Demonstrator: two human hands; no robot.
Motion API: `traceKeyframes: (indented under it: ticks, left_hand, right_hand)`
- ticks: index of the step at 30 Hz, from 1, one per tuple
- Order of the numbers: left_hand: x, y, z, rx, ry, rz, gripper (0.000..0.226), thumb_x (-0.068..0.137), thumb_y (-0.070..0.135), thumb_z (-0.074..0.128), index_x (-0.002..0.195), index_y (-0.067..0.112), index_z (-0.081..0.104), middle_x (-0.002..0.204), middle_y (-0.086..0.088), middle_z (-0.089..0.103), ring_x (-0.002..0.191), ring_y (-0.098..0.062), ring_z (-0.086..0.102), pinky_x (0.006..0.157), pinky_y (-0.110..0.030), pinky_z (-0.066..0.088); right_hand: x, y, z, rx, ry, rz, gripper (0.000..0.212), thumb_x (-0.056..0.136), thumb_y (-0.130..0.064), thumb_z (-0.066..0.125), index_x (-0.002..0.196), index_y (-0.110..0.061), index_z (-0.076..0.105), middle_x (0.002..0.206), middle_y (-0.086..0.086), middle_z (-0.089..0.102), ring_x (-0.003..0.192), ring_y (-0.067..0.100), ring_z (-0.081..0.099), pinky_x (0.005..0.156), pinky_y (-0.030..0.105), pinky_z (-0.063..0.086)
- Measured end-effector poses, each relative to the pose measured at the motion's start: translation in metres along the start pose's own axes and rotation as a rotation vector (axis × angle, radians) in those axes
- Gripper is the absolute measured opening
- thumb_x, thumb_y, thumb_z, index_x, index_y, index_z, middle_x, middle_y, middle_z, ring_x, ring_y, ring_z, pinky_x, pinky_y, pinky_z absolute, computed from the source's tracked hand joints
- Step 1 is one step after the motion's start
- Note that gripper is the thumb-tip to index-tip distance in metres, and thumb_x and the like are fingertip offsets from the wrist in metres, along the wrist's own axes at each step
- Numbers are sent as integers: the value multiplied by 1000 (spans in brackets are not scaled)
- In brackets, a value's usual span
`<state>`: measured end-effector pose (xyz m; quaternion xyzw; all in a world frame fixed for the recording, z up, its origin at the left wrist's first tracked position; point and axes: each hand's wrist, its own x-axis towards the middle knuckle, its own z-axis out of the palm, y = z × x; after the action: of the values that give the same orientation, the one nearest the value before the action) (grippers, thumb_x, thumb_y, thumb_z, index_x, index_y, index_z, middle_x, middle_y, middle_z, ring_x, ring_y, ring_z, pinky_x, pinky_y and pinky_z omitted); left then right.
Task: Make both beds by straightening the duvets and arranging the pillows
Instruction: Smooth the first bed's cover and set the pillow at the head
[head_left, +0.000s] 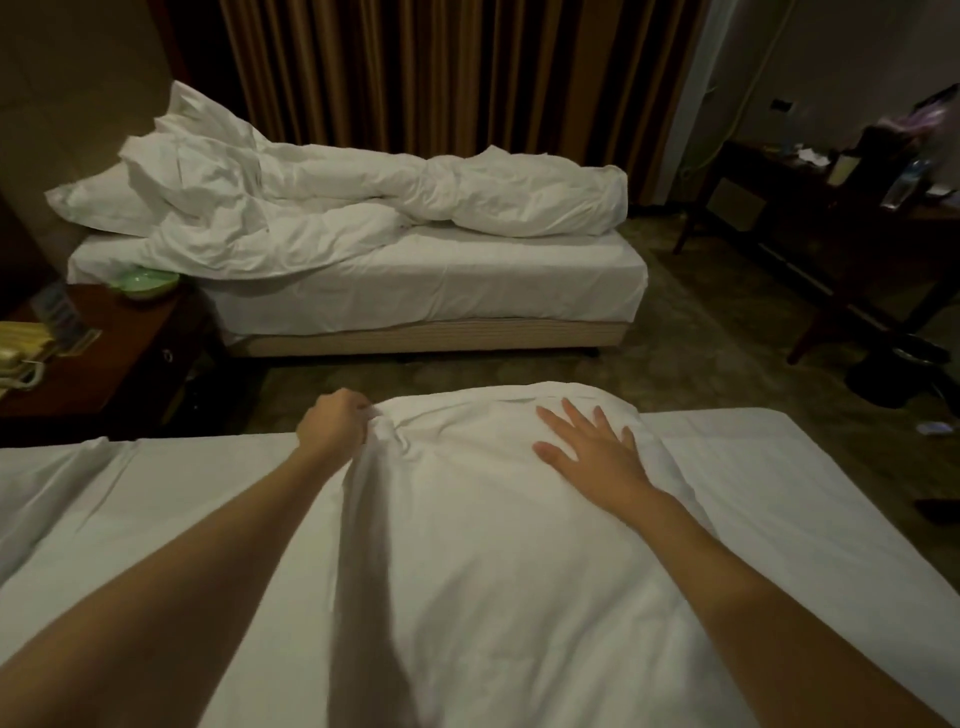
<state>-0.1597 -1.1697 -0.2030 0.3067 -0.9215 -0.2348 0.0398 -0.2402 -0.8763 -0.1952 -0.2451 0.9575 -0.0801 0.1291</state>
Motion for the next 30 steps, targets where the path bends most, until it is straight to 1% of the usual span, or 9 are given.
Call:
traceKeyframes:
  ticks: [4, 7, 9, 14, 17, 21, 24, 26, 30]
  left_hand:
    - [-17, 60, 15, -52, 210, 247, 34, 97, 21, 47, 129, 27, 56, 118, -4, 64, 103, -23, 60, 90, -39, 47]
    - [-35, 102, 45, 158, 78, 398, 43, 99, 47, 33, 138, 33, 44, 139, 1, 50, 129, -19, 44, 113, -43, 21]
    - [-26, 104, 67, 200, -6, 404, 46, 99, 52, 27, 140, 34, 39, 144, 2, 45, 134, -19, 37, 116, -46, 11]
    - [10, 83, 94, 49, 35, 297, 37, 100, 45, 29, 109, 22, 57, 107, -1, 62, 99, -19, 56, 95, -38, 35]
    - [11, 67, 114, 22, 112, 254, 42, 101, 45, 27, 98, 20, 61, 98, 1, 63, 87, -15, 53, 81, -31, 29]
    - [10, 51, 130, -56, 131, 156, 48, 102, 45, 23, 105, 22, 65, 98, 1, 68, 83, -13, 56, 75, -29, 32]
    - [22, 47, 123, -86, 259, 200, 46, 101, 44, 29, 93, 20, 67, 89, -2, 68, 74, -14, 52, 68, -28, 32]
    - [45, 53, 108, -101, 421, 249, 46, 100, 43, 35, 78, 15, 65, 76, -6, 66, 69, -24, 58, 62, -31, 32]
    - [79, 46, 110, -57, 468, 233, 47, 99, 42, 38, 75, 14, 67, 70, -4, 60, 65, -22, 52, 62, -31, 31]
  right_hand:
    - [16, 9, 5, -21, 5, 8, 60, 93, -62, 17, 148, -46, 0, 160, -11, -7, 147, 19, -9, 117, 50, -7]
    - [26, 15, 3, -1, 0, -19, 58, 95, -58, 17, 148, -43, -1, 160, -11, -7, 147, 14, -8, 118, 46, -8]
    - [35, 22, 1, 25, 27, -14, 58, 96, -56, 18, 149, -41, 0, 160, -11, -5, 147, 12, -6, 116, 43, -8]
    - [64, 48, 1, 98, 111, 60, 62, 95, -59, 27, 150, -35, 15, 160, -7, 9, 147, 14, 4, 118, 46, -1]
    - [78, 52, 6, 128, 144, 108, 64, 91, -63, 38, 144, -29, 33, 152, -2, 32, 141, 20, 25, 117, 44, 16]
    - [88, 54, 23, 62, 102, 164, 64, 84, -70, 46, 130, -26, 51, 132, -1, 53, 122, 21, 46, 102, 37, 36]
    - [101, 44, 10, 85, 153, 174, 60, 78, -75, 49, 105, -24, 63, 105, -2, 66, 98, 19, 59, 83, 32, 44]
    - [120, 38, -11, 59, 255, 132, 56, 76, -76, 50, 80, -21, 58, 85, -4, 62, 83, 18, 58, 70, 30, 40]
    - [168, 34, 3, 227, 232, 117, 56, 72, -76, 56, 75, -20, 55, 86, -2, 62, 87, 20, 58, 76, 33, 45]
